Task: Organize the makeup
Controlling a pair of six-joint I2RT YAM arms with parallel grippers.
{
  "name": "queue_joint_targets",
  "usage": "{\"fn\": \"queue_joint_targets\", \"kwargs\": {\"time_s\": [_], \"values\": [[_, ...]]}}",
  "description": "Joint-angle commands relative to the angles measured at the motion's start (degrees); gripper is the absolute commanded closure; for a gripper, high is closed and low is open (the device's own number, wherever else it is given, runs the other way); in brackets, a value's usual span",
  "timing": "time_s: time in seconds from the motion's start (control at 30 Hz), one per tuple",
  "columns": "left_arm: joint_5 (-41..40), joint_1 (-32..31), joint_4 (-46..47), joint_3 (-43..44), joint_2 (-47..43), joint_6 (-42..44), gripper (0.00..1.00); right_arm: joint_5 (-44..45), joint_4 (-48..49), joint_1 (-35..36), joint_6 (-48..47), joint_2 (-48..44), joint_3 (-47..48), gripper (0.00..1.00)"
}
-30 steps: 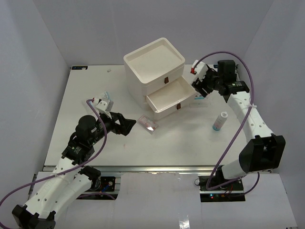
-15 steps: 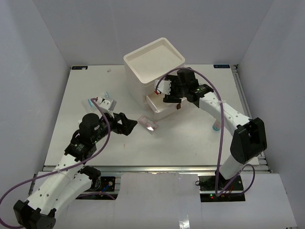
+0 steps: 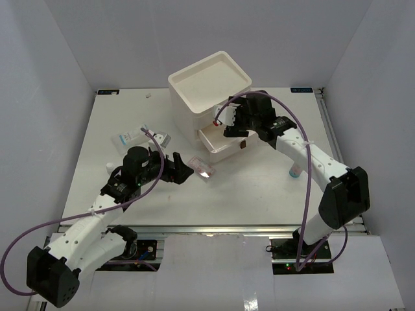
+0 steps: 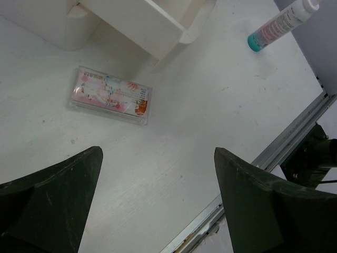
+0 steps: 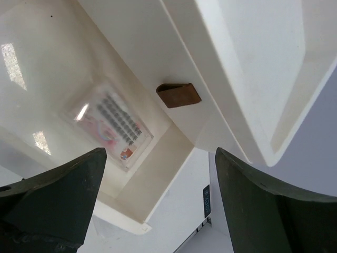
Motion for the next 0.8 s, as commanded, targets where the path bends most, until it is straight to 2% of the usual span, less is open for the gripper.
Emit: {"fn": "queue_joint_targets", "kwargs": {"time_s": [0.0,0.1,0.23,0.27,0.37,0.47,0.57,0.67,0.77], "values": [[0.88,0.41,0.98,0.53,2.27,-4.70,0.02,-3.07,1.38,-0.08,5.95,-6.69,1.11,0.10],[1.30,0.41,0.76,0.81,5.00,-9.27,0.02,-6.77,1.65,-0.83,13.03,-11.93,-0.97,0.10],[-0.78,0.41,0.30,1.18,8.19,-15.60,0.02,-11.04,7.64,-4.78,30.55,-19.01,-7.54,0.10],[-1.14,0.38,0.37,1.34,8.89,-16.80,0.04,-13.21,6.79,-5.44,33.71,-19.71,-8.86,0.10],[-3.13,0.05,0.04,3.00,13.93,-22.14,0.19,-26.65,3.19,-10.14,38.30,-24.11,-13.84,0.10],[-6.70,-0.90,-1.68,5.48,20.59,-28.21,0.21,-32.29,5.07,-13.09,42.06,-27.06,-18.75,0.10],[-14.54,-2.03,-7.02,10.11,25.93,-34.87,0.17,-34.56,8.31,-16.47,43.75,-30.21,-23.93,0.10],[-21.90,-2.83,-14.49,16.46,31.03,-40.73,0.08,-35.94,8.87,-20.50,44.36,-31.86,-25.74,0.10],[-25.59,-3.30,-23.10,24.32,38.15,-45.92,0.02,-38.29,9.03,-22.58,44.91,-32.23,-26.57,0.10]]}}
